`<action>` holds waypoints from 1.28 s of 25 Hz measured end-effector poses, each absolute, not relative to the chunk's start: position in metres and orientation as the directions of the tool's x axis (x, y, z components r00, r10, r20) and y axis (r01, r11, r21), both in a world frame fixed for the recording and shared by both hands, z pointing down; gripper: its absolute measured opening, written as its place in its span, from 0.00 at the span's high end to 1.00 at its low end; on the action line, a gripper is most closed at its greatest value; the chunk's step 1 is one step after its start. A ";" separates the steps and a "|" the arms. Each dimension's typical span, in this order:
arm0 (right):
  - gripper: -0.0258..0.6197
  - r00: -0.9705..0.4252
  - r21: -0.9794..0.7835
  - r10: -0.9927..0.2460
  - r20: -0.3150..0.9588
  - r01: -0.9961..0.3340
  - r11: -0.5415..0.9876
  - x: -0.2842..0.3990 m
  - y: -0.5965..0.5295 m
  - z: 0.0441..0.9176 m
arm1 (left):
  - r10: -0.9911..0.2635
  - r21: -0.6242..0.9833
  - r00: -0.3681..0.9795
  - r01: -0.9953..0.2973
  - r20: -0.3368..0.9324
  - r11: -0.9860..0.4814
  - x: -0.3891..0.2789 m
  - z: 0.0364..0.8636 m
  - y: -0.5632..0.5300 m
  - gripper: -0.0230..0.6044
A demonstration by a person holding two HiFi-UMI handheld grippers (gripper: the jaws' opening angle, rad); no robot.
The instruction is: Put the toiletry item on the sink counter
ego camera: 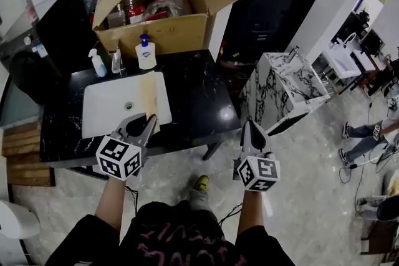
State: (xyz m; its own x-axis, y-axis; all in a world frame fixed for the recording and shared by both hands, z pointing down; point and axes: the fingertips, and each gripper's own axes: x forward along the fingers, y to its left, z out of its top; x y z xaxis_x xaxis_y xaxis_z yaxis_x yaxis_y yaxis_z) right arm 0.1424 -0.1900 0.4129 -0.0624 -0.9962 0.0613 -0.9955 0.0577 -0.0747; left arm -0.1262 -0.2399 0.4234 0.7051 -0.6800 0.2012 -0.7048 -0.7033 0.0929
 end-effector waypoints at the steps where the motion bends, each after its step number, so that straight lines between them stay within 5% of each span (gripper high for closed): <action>1: 0.94 -0.067 -0.076 -0.996 0.066 -0.995 0.062 0.150 -0.200 0.415 | -0.682 0.094 0.701 -0.708 0.206 -0.700 -0.119 0.425 -0.248 0.92; 18: 0.94 -0.208 -0.115 -0.973 0.098 -0.974 0.197 0.241 -0.358 0.439 | -0.749 0.099 0.604 -0.792 0.274 -0.602 -0.025 0.441 -0.365 0.92; 32: 0.94 -0.295 -0.155 -0.949 0.110 -0.948 0.277 0.252 -0.417 0.451 | -0.767 0.134 0.568 -0.821 0.300 -0.555 0.006 0.449 -0.400 0.92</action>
State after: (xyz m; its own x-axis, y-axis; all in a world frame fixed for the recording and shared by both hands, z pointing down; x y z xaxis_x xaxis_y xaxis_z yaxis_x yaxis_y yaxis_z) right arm 0.2520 -0.4174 0.4510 -0.2949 -0.9492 0.1101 -0.9484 0.2767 -0.1551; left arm 0.0058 -0.4005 0.4493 0.5677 -0.7667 0.2999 -0.8208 -0.5553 0.1340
